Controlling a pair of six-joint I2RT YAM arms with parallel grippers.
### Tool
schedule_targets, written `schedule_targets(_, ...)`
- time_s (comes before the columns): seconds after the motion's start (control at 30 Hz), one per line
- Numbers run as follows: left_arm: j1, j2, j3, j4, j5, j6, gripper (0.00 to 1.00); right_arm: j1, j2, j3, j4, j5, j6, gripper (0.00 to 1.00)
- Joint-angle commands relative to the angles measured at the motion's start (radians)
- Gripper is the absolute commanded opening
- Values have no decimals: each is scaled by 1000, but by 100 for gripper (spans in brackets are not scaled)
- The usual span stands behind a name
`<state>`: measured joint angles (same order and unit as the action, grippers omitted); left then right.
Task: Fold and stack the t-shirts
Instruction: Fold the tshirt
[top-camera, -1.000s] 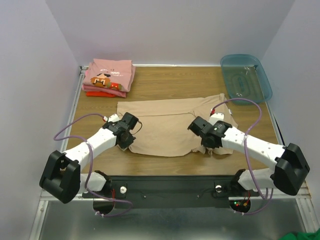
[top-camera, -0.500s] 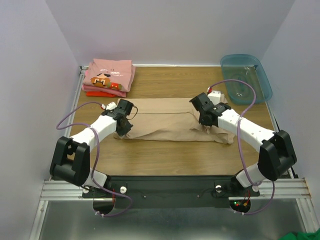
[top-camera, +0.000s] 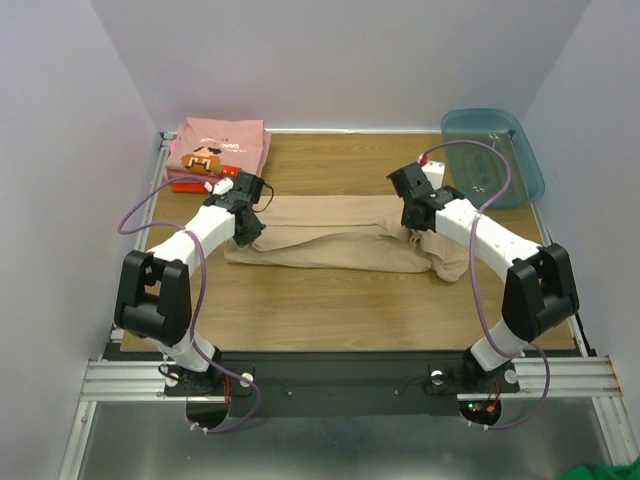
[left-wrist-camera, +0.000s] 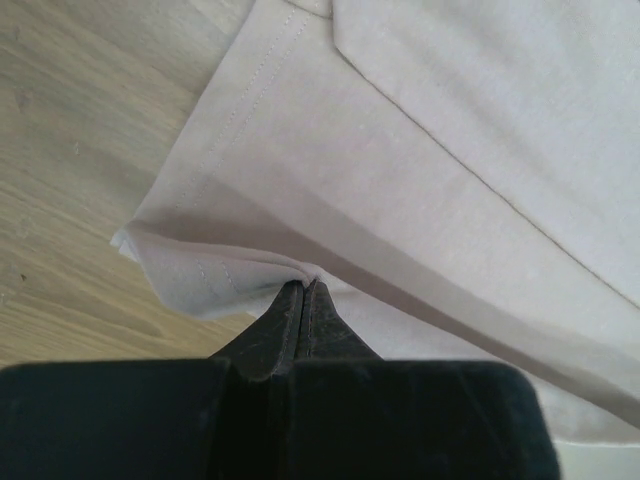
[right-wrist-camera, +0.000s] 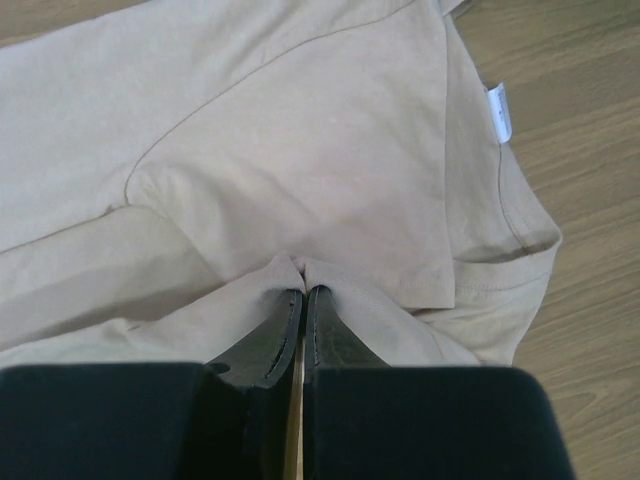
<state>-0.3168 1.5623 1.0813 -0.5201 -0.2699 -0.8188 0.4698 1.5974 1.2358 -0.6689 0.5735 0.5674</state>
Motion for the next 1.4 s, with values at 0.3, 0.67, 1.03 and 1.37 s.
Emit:
schedule_targets(0.3,67,162,161,9,-69,32,67,-97,215,213,117,-86,-247,1)
schedule_targets(0.67,76,108,194,19,-35,43,98,-134,290,314,124,-149,-364,82)
schedule_targets(1.03,-51,-62,-15,170,61,24,98,-132,-8,-60,166,-365,-227,100)
schedule_targets(1.37,-71,91,-38,241,100,59,98,-132,145,-4,173,-157,-225,100)
